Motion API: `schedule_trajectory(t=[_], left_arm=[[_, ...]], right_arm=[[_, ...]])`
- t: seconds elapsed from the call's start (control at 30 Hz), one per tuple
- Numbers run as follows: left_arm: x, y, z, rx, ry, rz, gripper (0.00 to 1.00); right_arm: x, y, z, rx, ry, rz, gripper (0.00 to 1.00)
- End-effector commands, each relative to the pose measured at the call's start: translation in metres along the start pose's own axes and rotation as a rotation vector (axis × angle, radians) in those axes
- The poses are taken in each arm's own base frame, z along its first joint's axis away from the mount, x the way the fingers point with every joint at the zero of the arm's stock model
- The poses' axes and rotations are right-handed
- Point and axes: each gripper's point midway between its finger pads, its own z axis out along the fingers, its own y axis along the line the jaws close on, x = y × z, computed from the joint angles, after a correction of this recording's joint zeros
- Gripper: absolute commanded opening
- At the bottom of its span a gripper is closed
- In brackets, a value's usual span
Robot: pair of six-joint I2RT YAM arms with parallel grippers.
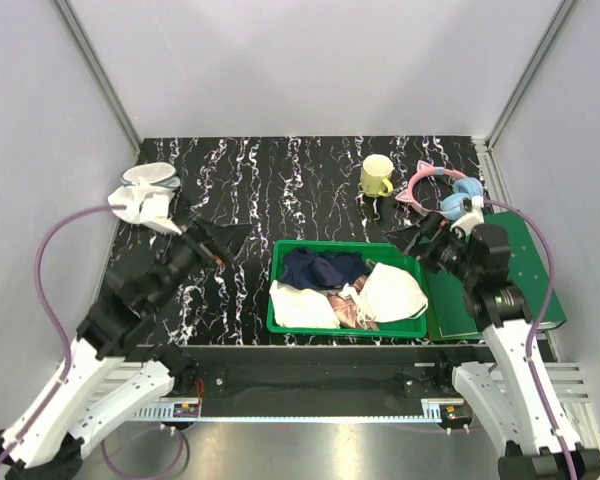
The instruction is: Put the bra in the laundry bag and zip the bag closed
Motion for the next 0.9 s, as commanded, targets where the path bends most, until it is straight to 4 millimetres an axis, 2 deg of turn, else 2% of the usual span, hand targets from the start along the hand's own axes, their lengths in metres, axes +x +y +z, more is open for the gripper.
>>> schedule_trajectory(t=[0.0,0.03,0.07,0.1,0.13,0.17,0.2,0.23,0.27,0.33,0.37,0.47,0.5,0.57,0.6,0.67,0.7,0.73,0.8,0.87], left_arm=[[-0.008,0.06,0.002,-0.39,0.081,0.184,0.99],[-0.009,0.081,0.005,-0.524,0.083,0.179,0.99],[-0.03,0.082,0.007,-0.563,0.034,0.167,0.99],[-0.038,0.088,0.011,-0.595,0.024,0.168,0.99],[-0.031,0.099,0.025,-0.623,0.088,0.157,0.99],[-0.055,0.116,0.025,-0.684,0.045,0.109,0.99],[-0.058,0.129,0.033,-0.708,0.065,0.067,0.99],[-0.054,0.138,0.042,-0.698,0.115,0.018,0.99],[-0.063,0.177,0.05,-0.811,0.123,-0.041,0.99],[-0.067,0.21,0.056,-0.899,0.132,-0.124,0.99],[-0.064,0.238,0.065,-0.957,0.16,-0.167,0.97],[-0.072,0.28,0.072,-1.06,0.126,-0.212,0.94],[-0.066,0.299,0.081,-1.093,0.121,-0.241,0.93],[-0.073,0.314,0.09,-1.111,0.09,-0.257,0.9],[-0.071,0.333,0.094,-1.165,0.069,-0.258,0.89],[-0.084,0.345,0.107,-1.162,0.025,-0.252,0.88],[-0.085,0.359,0.112,-1.181,0.01,-0.252,0.88],[-0.095,0.364,0.116,-1.184,-0.017,-0.247,0.87],[-0.103,0.374,0.124,-1.181,-0.041,-0.247,0.88],[-0.106,0.394,0.131,-1.199,-0.044,-0.264,0.9]], right_arm=[[-0.018,-0.022,-0.003,0.186,0.004,-0.117,1.0],[-0.023,-0.017,-0.001,0.18,0.019,-0.153,1.0],[-0.023,-0.014,0.0,0.172,0.032,-0.166,1.0],[-0.021,-0.01,0.002,0.148,0.06,-0.176,1.0],[-0.023,-0.008,0.005,0.143,0.076,-0.193,1.0],[-0.023,-0.009,0.007,0.144,0.089,-0.196,1.0],[-0.023,-0.006,0.007,0.143,0.106,-0.198,1.0],[-0.021,-0.012,0.012,0.16,0.136,-0.207,1.0],[-0.021,-0.013,0.014,0.166,0.151,-0.207,1.0],[-0.019,-0.016,0.018,0.178,0.186,-0.198,1.0],[-0.018,-0.015,0.019,0.172,0.196,-0.197,0.99],[-0.017,-0.014,0.022,0.164,0.206,-0.181,1.0],[-0.017,-0.013,0.024,0.153,0.209,-0.181,1.0],[-0.015,-0.01,0.026,0.134,0.226,-0.174,1.0],[-0.014,-0.009,0.026,0.127,0.229,-0.173,1.0],[-0.013,-0.008,0.027,0.121,0.236,-0.177,1.0],[-0.012,-0.01,0.028,0.124,0.236,-0.183,1.0],[-0.01,-0.011,0.028,0.128,0.24,-0.187,1.0],[-0.008,-0.012,0.028,0.127,0.243,-0.195,1.0],[-0.006,-0.012,0.029,0.124,0.25,-0.196,1.0]])
